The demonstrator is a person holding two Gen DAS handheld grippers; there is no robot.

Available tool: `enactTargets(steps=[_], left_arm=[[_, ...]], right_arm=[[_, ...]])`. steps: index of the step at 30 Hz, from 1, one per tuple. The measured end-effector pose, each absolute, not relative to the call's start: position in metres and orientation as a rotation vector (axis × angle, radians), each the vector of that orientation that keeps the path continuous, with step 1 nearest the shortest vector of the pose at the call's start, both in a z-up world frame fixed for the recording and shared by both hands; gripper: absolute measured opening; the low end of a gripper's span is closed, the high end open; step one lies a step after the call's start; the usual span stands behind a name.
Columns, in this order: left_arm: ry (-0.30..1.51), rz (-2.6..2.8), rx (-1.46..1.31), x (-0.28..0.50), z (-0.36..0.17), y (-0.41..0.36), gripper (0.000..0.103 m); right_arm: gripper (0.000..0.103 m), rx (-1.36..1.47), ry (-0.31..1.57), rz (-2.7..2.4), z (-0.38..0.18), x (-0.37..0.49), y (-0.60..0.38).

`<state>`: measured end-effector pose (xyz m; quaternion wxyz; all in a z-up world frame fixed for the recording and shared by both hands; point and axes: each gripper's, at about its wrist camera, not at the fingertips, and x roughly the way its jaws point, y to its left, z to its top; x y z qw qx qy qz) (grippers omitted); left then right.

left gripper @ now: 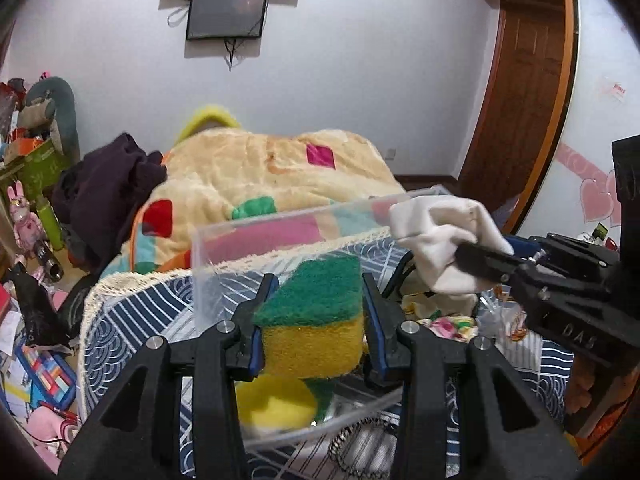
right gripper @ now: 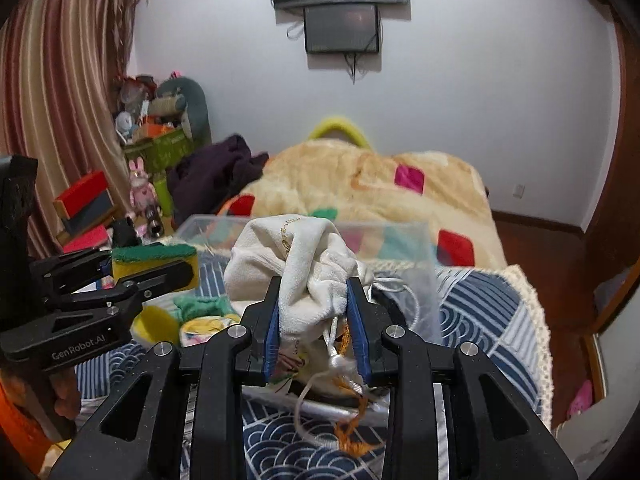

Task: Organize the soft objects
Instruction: 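Place sponge and white sock into the clear box and open both grippers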

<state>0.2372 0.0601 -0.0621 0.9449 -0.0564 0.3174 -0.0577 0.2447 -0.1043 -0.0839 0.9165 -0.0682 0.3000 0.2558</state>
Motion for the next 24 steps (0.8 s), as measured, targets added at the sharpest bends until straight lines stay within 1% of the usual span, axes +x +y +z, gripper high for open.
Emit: enactTargets(steps=[6,7,8,9,11,12,13,14,16,18,19,20,23,24], left_arm=[[0.718,-0.122,-0.094,0.256,-0.083,0.055,0.040],[0.725,-0.123,-0.092,0.256,-0.084,0.055,0.041],[0.730,-0.122,-0.093,0.256,-0.085,0.055,0.044],[0.733,-0.122,-0.096,0.256,-0.086,0.055,0.047],[0.732,-0.123,-0.104,0.254,-0.085,0.056,0.060],[0.729,-0.125,-0.107,0.253,-0.085,0.056,0.062],[0.724,-0.127,-0.109,0.251,-0.083,0.055,0.064],[0.721,-0.130,-0.108,0.248,-0.081,0.055,0.064],[0.715,-0.137,-0.106,0.243,-0.076,0.053,0.065],[0.704,-0.139,-0.106,0.238,-0.070,0.053,0.066],[0.696,-0.139,-0.107,0.235,-0.067,0.053,0.069],[0.686,-0.138,-0.106,0.230,-0.063,0.053,0.072],[0.650,-0.133,-0.102,0.215,-0.050,0.052,0.076],[0.642,-0.134,-0.100,0.211,-0.047,0.052,0.076]], right_arm=[[0.028,-0.176,0.673,0.515,-0.097,0.253,-0.098],[0.029,-0.183,0.680,0.512,-0.099,0.253,-0.098],[0.029,-0.188,0.685,0.507,-0.099,0.255,-0.099],[0.032,-0.191,0.693,0.506,-0.100,0.254,-0.099],[0.035,-0.187,0.707,0.512,-0.100,0.255,-0.101],[0.037,-0.186,0.709,0.514,-0.100,0.255,-0.102],[0.041,-0.188,0.709,0.513,-0.099,0.254,-0.104],[0.043,-0.189,0.701,0.512,-0.097,0.252,-0.105],[0.054,-0.191,0.682,0.500,-0.092,0.252,-0.106],[0.059,-0.186,0.652,0.493,-0.084,0.246,-0.110],[0.062,-0.181,0.639,0.492,-0.080,0.244,-0.112],[0.063,-0.176,0.625,0.494,-0.075,0.241,-0.114],[0.066,-0.168,0.585,0.499,-0.062,0.227,-0.121],[0.071,-0.165,0.570,0.498,-0.057,0.222,-0.124]])
